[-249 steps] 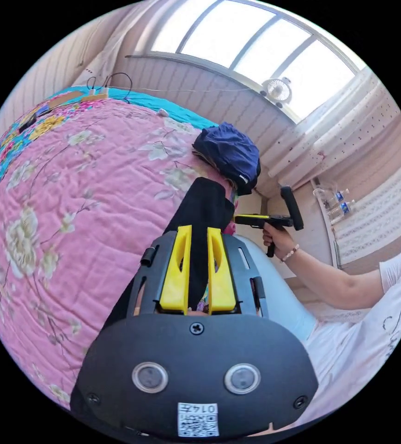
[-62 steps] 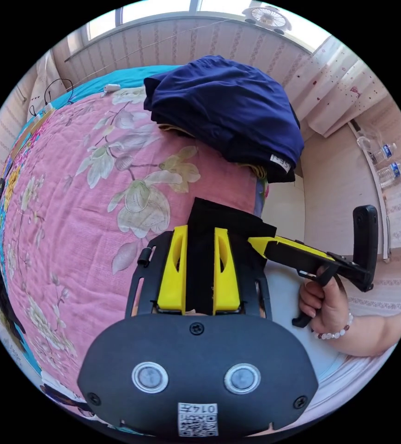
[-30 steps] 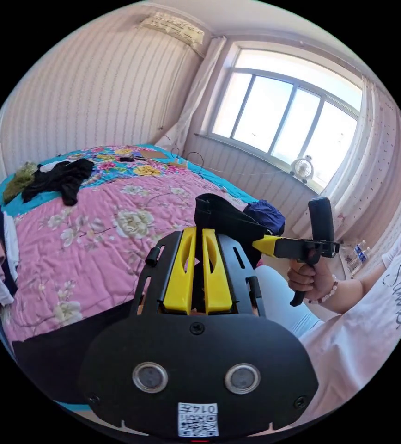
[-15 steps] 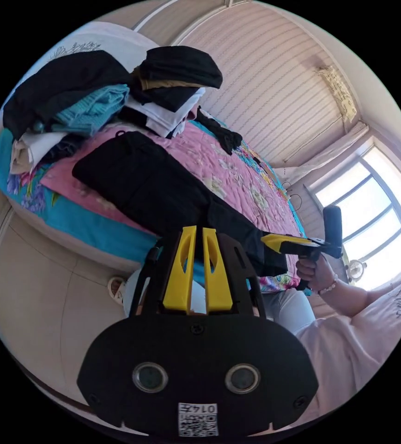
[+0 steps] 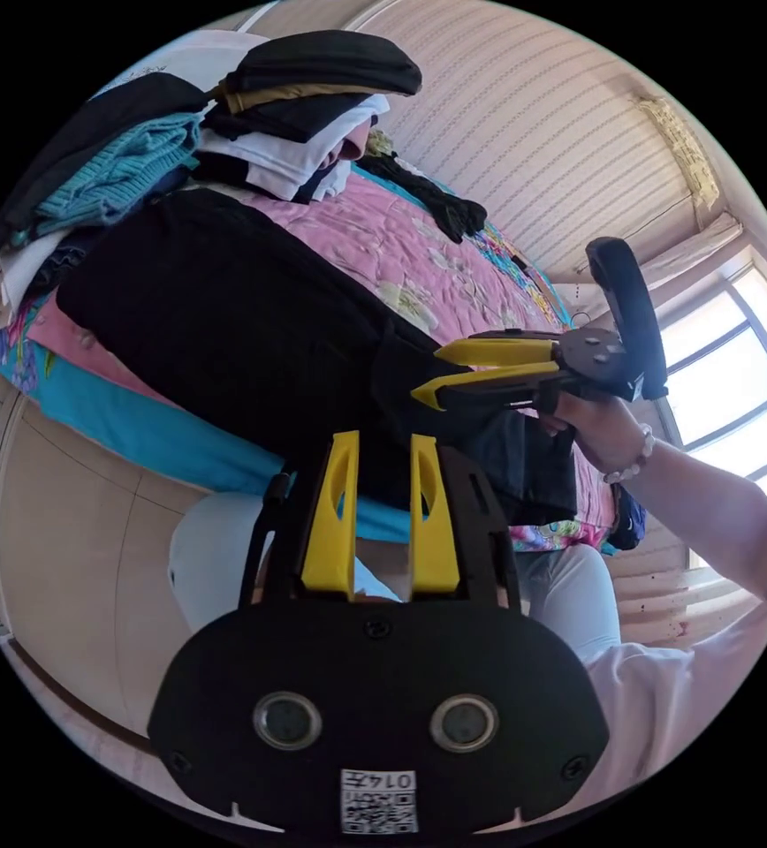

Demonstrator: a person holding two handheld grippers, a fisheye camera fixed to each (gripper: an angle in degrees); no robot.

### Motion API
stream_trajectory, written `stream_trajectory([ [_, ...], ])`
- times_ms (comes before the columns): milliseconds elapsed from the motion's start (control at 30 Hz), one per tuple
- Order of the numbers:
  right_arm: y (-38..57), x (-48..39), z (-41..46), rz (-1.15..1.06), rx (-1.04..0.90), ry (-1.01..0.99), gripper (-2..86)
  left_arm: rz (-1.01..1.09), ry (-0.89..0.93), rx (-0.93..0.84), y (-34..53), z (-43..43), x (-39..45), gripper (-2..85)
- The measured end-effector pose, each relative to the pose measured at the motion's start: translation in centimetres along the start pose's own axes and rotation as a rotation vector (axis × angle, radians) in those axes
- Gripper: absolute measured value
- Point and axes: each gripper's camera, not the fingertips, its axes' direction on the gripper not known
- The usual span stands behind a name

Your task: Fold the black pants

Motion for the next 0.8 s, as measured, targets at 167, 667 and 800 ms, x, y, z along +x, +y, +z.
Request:
stream_trajectory([
  [167, -2.4, -0.4, 4.3, -0.017, -0.012, -0.004, 15.8, -0.035, -0.005, -0.027, -0.4, -0.4, -2.1, 10.9],
  [667, -8.3, 0.2, 9.3, -0.167, 0.071, 0.008, 13.5, 0.062, -0.027, 0.009, 1.0, -5.2, -5.1, 3.5],
  [800, -10.6, 1.0, 12.9, -0.187, -0.053, -0.095, 11.7, 0.01, -0.023, -0.07, 1.4, -5.3, -6.8, 3.4],
])
